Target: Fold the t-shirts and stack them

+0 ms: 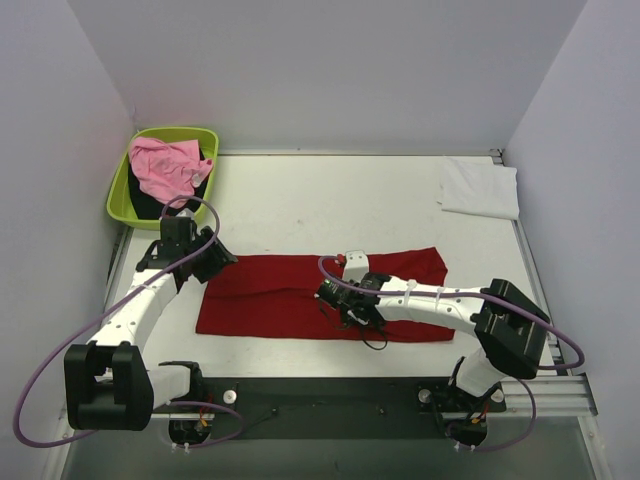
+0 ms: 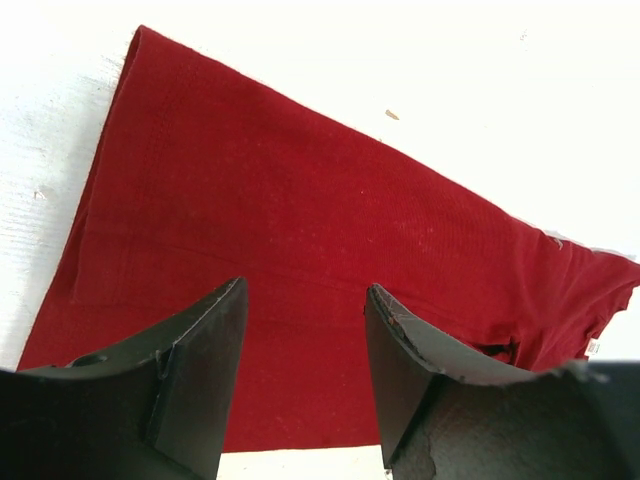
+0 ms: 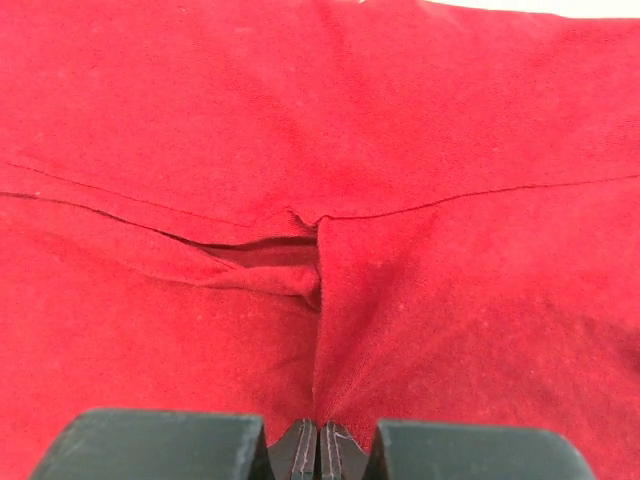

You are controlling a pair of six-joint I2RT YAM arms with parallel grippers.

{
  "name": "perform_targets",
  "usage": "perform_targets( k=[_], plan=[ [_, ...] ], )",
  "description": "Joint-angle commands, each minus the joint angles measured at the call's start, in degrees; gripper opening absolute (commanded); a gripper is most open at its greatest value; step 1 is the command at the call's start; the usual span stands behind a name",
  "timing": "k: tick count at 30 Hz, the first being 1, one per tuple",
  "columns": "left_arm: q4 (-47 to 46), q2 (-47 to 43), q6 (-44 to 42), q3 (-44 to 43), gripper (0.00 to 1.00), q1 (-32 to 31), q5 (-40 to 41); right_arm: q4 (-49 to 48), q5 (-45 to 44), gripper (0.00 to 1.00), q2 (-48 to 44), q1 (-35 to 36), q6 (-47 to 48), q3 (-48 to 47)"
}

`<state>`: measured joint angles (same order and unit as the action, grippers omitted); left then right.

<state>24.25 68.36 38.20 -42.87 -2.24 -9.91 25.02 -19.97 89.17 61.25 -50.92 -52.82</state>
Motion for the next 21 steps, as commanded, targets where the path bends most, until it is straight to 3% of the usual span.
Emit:
perform_targets(
  k=[1, 2, 3, 6, 9, 17, 21],
  plan=[
    [-2.1, -0.2, -1.1, -0.5, 0.60, 0.3, -0.9, -0.1, 1.3, 0.04, -1.5, 0.6, 0.7, -1.2],
    [-1.9, -0.2, -1.0, -0.5, 0.60, 0.3, -0.9, -0.1, 1.3, 0.12, -1.4, 0.7, 0.6, -1.1],
    [-1.8, -0.2, -1.2, -0.6, 0.60, 0.3, -0.9, -0.1, 1.3, 0.30, -1.1, 0.8, 0.7, -1.1],
    [-2.0, -0.3, -1.2, -0.4, 0.60, 0.3, -1.1, 0.4, 0.6, 0.63, -1.0, 1.0, 0.6, -1.3],
    [-2.0, -0.5, -1.3, -0.2, 0.60, 0.3, -1.4, 2.0, -1.3, 0.77, -1.5, 1.1, 0.7, -2.0],
    [-1.4, 2.8, -2.1, -2.7, 0.60, 0.2, -0.8, 2.8, -4.6, 0.81, -1.7, 0.7, 3.6, -7.8],
    [-0.5, 5.0, -2.8, -4.0, 0.60, 0.0, 0.5, 0.3, -1.8, 0.80, 3.9, -0.1, 7.1, -14.7]
  ],
)
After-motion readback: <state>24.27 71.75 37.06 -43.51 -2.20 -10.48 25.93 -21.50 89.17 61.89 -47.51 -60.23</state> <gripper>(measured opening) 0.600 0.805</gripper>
